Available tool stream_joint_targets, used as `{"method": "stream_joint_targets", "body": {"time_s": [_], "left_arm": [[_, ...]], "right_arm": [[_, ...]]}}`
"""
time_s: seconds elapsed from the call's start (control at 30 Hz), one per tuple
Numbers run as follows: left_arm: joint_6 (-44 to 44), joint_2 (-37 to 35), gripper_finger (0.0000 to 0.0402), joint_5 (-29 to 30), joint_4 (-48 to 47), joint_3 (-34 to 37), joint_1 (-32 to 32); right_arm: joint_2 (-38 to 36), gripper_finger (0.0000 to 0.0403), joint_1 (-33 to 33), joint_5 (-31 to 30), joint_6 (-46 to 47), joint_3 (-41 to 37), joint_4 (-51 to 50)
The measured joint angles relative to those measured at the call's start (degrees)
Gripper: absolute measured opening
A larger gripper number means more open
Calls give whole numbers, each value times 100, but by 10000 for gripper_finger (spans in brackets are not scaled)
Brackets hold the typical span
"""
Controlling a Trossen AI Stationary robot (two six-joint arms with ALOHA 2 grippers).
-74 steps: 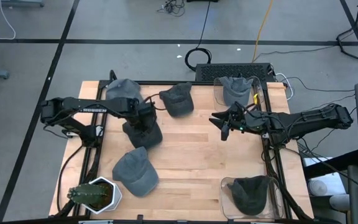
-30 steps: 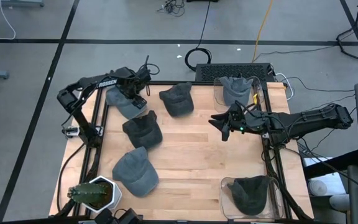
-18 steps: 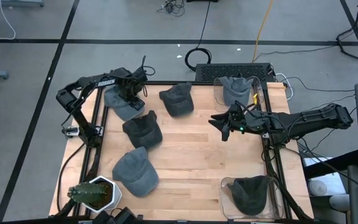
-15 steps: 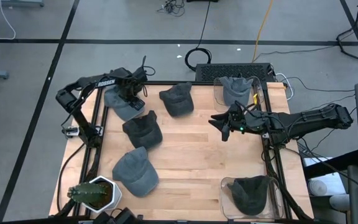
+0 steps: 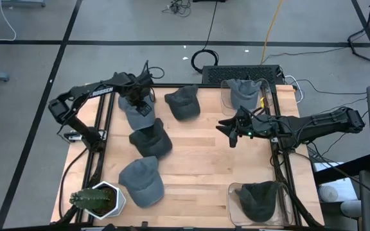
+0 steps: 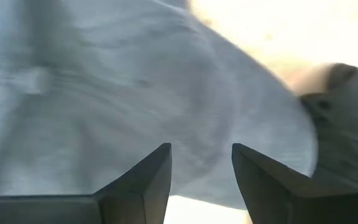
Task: Pick & Place hat
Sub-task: Put the top gray cap into the top transparent bin
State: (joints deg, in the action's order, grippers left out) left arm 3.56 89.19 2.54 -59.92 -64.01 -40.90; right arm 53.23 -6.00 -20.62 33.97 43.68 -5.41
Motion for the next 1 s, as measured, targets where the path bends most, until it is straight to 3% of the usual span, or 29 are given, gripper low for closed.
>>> {"method": "stream_joint_targets", "body": {"time_s": [0.13,0.3,0.4,0.6,0.83,1.0], "left_arm": [[-531,-131,179,85,-80,0,-125],[-1258,-63,180,-628,-27,231,-280],[-1541,-21,180,-602,11,434,-317],[-1476,-38,180,-267,478,830,-364],[-1089,-42,177,-473,684,1169,-344],[-1052,-40,142,-558,553,1111,-274]], "right_arm": [[0,144,0,0,11,0,0],[2,144,0,2,131,0,0],[2,144,0,2,272,0,0],[0,144,-9,24,309,0,2],[2,144,-9,28,331,0,0],[2,144,-9,26,326,0,0]]}}
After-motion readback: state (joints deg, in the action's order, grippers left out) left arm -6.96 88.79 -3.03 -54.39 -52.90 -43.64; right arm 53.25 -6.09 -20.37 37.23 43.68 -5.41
